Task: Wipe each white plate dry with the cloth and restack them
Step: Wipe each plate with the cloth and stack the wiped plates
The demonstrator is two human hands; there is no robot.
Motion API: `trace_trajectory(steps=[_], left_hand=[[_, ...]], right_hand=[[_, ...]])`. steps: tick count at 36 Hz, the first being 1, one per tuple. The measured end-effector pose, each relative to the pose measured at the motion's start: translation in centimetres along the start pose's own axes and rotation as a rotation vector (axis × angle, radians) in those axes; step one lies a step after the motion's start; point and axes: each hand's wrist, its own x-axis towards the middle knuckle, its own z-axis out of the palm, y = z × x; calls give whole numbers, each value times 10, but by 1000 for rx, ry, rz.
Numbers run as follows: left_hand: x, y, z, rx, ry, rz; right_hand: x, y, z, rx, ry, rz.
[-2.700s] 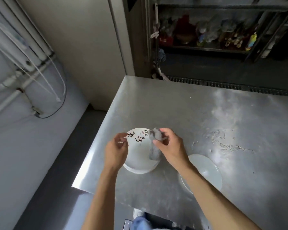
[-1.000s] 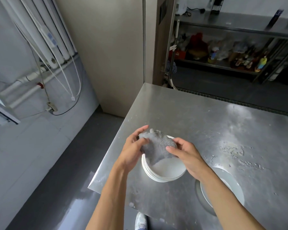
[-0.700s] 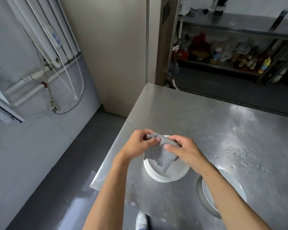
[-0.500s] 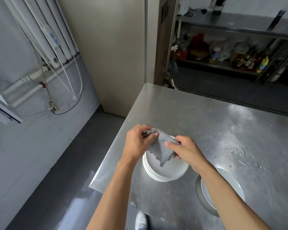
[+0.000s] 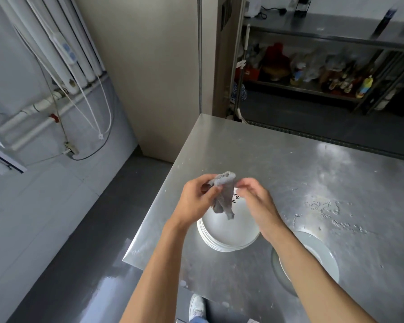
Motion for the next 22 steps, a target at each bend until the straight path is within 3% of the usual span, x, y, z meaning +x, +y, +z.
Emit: trace_trajectory(steps=[3, 7, 15, 22], left_hand=[[-4, 6, -5, -219, -90, -65], [-4, 8, -8, -276, -72, -122], [-7, 3, -5, -169, -35, -191], [-6, 2, -3, -126, -48, -270]], right_hand=[[-1, 7, -7, 28, -134, -7], [-5, 8, -10, 132, -374, 69], [-1, 17, 6, -23, -136, 139], [-5, 27, 7, -305, -142, -218]])
